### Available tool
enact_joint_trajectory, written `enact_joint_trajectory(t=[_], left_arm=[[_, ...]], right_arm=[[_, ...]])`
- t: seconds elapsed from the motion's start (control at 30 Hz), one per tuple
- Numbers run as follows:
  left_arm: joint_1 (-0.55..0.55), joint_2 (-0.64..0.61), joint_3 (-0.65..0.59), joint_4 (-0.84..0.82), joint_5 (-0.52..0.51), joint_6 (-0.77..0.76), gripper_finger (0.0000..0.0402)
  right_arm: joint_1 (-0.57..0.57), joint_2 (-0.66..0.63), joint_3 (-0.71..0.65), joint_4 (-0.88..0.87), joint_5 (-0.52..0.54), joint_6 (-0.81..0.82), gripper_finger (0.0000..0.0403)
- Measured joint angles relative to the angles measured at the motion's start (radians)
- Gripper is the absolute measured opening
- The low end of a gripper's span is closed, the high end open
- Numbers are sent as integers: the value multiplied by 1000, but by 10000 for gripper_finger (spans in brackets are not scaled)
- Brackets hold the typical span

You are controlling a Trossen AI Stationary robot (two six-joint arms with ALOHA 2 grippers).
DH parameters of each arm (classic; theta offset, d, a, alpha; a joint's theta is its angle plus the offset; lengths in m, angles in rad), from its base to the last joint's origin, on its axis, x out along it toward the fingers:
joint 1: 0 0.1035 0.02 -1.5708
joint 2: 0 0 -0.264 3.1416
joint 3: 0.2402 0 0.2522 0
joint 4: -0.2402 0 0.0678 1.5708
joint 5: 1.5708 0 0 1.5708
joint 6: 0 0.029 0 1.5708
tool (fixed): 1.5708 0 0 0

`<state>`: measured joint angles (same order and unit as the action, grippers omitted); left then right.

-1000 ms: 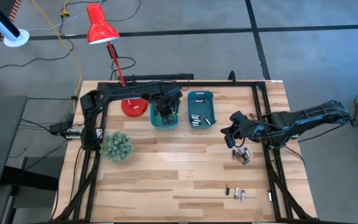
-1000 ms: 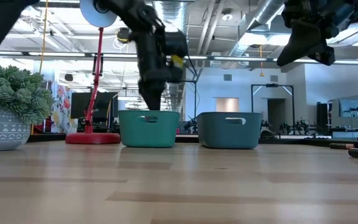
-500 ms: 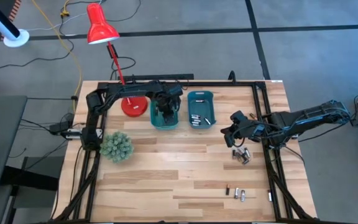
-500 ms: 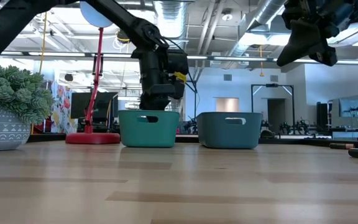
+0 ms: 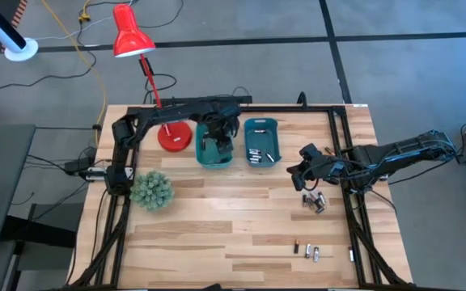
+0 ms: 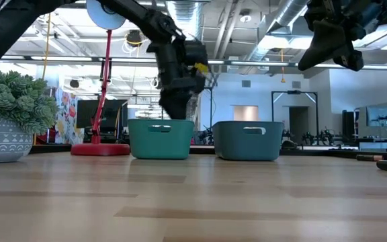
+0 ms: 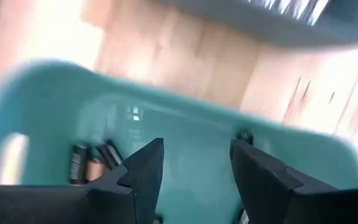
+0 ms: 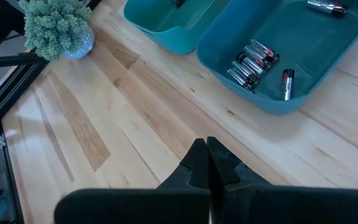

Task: Sort batteries
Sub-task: Put the black battery into the green bin

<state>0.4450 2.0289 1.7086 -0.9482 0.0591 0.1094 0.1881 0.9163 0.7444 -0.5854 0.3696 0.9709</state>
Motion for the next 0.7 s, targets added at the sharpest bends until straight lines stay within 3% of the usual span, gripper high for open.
enact_joint_trajectory(t=[0.27,0.43,0.53,0.7], left_arm=[[-1,-1,200,-163,-26,47,182],[-30,-47,219,-175,22,106,183],[-61,-116,171,-105,85,122,183],[-99,-284,-75,163,93,65,183]], right_arm=[[-1,0,0,7,0,-2,2],[-10,0,0,8,0,-2,2],[-42,0,0,11,0,-2,5],[-139,-3,0,11,0,-45,28]])
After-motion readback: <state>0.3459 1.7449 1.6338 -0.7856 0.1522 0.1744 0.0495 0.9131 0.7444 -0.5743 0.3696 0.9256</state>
